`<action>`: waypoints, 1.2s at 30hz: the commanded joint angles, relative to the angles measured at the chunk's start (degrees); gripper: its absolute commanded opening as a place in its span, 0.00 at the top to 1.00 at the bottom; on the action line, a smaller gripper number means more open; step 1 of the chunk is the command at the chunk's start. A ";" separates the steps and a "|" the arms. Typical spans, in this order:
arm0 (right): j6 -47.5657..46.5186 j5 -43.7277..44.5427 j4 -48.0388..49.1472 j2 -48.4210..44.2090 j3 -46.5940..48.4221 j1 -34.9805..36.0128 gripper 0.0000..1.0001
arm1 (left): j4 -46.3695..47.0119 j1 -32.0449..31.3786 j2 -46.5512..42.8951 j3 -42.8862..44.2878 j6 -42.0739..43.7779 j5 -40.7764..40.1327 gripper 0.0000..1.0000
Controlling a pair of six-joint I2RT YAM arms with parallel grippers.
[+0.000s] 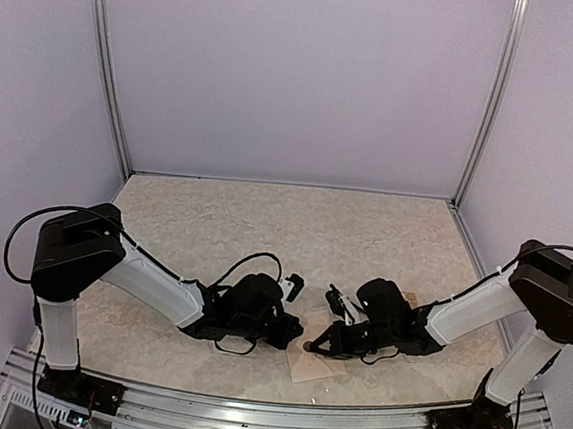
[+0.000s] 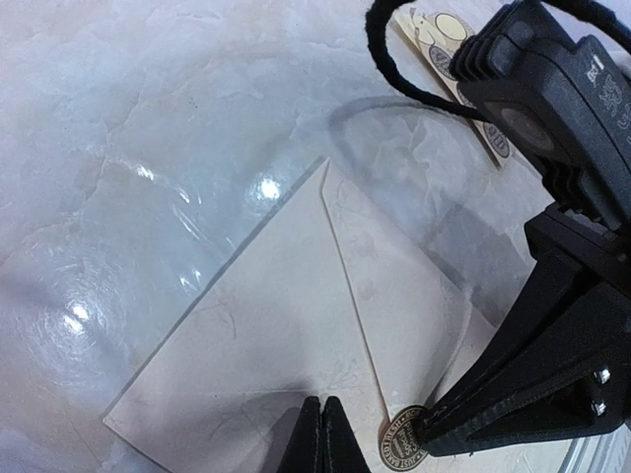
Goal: Place the letter into the envelope and seal it
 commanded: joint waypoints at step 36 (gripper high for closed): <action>-20.78 8.60 -13.55 -12.27 13.64 -13.88 0.02 | -5.58 18.24 -20.60 -0.20 7.03 -6.26 0.15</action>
